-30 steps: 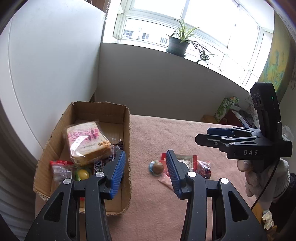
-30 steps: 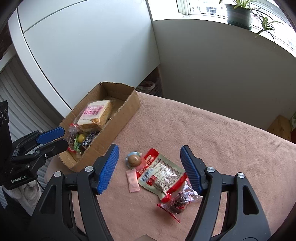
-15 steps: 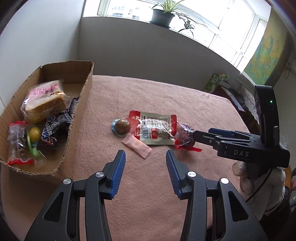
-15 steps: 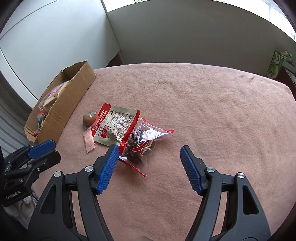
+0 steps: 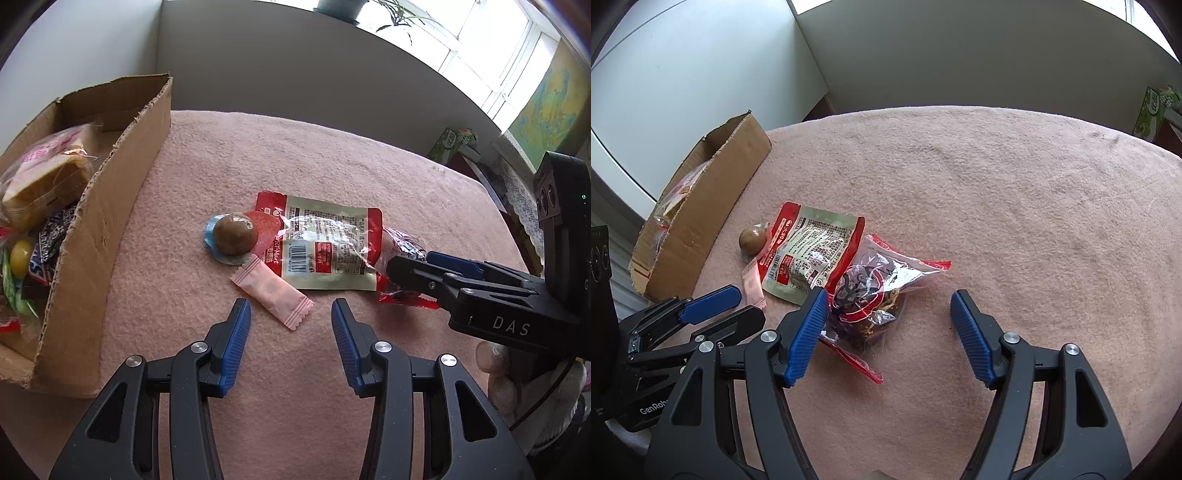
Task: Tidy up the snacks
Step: 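Grasp the clear bag of dried fruit with the right gripper while the left gripper grasps the pink wrapper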
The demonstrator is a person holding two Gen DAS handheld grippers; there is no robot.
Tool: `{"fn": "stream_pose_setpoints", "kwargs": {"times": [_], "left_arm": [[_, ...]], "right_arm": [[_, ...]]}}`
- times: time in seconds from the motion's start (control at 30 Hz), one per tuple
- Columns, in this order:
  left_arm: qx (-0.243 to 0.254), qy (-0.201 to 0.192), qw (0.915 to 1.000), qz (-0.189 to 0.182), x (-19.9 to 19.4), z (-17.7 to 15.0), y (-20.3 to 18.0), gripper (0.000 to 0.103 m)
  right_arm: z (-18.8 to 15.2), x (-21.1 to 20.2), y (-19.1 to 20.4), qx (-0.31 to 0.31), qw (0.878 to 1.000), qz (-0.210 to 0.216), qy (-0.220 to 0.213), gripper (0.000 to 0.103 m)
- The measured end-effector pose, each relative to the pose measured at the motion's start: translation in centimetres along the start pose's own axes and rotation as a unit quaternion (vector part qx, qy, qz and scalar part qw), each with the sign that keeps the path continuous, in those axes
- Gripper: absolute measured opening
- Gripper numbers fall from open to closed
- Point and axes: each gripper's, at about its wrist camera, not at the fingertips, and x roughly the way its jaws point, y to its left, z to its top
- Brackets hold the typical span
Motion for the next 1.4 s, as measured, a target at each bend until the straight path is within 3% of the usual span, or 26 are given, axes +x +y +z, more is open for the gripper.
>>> {"fn": "stream_pose_setpoints", "kwargs": {"times": [0.27, 0.47, 0.67, 0.77, 0.8, 1.4], "left_arm": [[0.019, 0.002, 0.9996, 0.022, 0.6, 0.4, -0.6, 0.044], [0.027, 0.002, 0.9990, 0.036, 0.4, 0.4, 0.4, 0.025], [0.039, 0.003, 0.9984, 0.041, 0.0, 0.1, 0.6, 0.024], [0.036, 0.000, 0.9984, 0.043, 0.0, 0.1, 0.6, 0.020], [0.033, -0.001, 0.9984, 0.046, 0.0, 0.1, 0.7, 0.012], [0.017, -0.006, 0.9993, 0.033, -0.7, -0.3, 1.6, 0.008]], "right_arm": [[0.4, 0.4, 0.3, -0.028, 0.999, -0.015, 0.001, 0.071], [0.3, -0.1, -0.5, -0.036, 0.999, -0.018, 0.005, 0.064], [0.1, -0.5, -1.0, -0.042, 0.999, -0.013, 0.009, 0.051], [-0.1, -0.7, -0.9, -0.044, 0.999, -0.005, 0.011, 0.035], [-0.1, -0.8, -0.9, -0.044, 0.999, -0.005, 0.011, 0.035], [-0.9, -2.2, -1.6, -0.037, 0.999, -0.003, 0.005, 0.034]]}}
